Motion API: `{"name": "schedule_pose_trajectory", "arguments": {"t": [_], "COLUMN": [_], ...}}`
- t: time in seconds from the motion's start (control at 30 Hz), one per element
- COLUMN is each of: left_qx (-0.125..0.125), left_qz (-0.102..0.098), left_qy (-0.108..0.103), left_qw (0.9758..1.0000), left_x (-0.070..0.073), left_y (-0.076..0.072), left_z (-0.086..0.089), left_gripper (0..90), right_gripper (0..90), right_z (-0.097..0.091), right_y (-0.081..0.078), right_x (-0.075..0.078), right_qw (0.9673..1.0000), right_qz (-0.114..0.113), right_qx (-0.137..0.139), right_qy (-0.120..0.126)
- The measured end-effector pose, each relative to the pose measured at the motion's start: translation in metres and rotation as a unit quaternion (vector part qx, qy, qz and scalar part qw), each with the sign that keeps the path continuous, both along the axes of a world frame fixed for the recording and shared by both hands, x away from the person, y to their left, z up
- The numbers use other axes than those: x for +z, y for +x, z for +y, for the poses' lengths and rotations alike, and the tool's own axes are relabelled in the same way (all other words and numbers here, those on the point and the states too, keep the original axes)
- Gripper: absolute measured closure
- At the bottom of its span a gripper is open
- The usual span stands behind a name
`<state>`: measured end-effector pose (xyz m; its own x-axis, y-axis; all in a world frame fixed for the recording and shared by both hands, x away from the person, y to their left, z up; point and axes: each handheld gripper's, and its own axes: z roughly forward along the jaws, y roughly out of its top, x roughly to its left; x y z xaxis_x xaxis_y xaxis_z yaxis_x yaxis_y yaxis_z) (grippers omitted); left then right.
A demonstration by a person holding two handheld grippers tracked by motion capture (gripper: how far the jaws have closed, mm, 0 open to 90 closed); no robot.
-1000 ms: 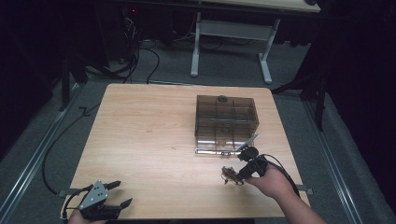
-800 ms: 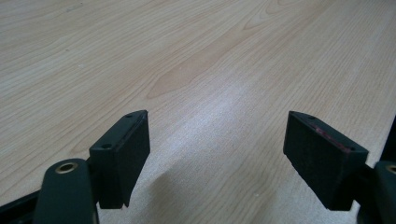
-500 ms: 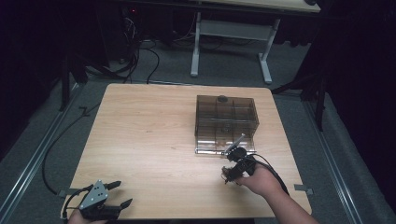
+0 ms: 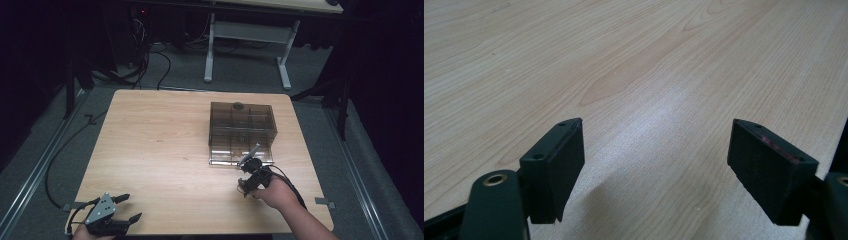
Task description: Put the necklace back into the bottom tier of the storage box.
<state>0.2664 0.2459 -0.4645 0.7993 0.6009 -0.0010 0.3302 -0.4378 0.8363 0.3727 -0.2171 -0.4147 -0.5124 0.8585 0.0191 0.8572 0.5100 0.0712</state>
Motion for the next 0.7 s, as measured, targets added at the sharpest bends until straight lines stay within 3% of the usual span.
{"name": "schedule_pose_trajectory", "arguments": {"t": [0.2, 0.37, 0.5, 0.67, 0.7], "left_qx": [0.001, 0.001, 0.001, 0.001, 0.001], "left_qz": [0.0, -0.001, -0.001, -0.001, -0.001], "left_qy": [0.0, -0.001, -0.001, -0.001, -0.001], "left_qw": [1.0, 1.0, 1.0, 1.0, 1.0], "left_x": [0.0, 0.0, 0.0, 0.0, 0.0], "left_y": [0.0, 0.0, 0.0, 0.0, 0.0], "left_z": [0.0, 0.0, 0.0, 0.0, 0.0], "left_gripper": [23.1, 23.1, 23.1, 23.1, 23.1], "right_gripper": [72.9, 74.1, 74.2, 74.2, 74.2], "right_z": [0.001, 0.003, 0.003, -0.001, -0.002], "right_y": [-0.001, -0.002, -0.002, -0.001, -0.002], "right_x": [0.001, 0.002, 0.004, 0.011, 0.014], "right_qw": [0.9998, 0.9994, 0.9998, 0.9996, 0.9999], "right_qz": [-0.002, -0.005, -0.001, -0.006, -0.005], "right_qx": [0.015, 0.03, 0.018, 0.026, 0.016], "right_qy": [-0.009, -0.017, -0.01, -0.002, -0.001]}}
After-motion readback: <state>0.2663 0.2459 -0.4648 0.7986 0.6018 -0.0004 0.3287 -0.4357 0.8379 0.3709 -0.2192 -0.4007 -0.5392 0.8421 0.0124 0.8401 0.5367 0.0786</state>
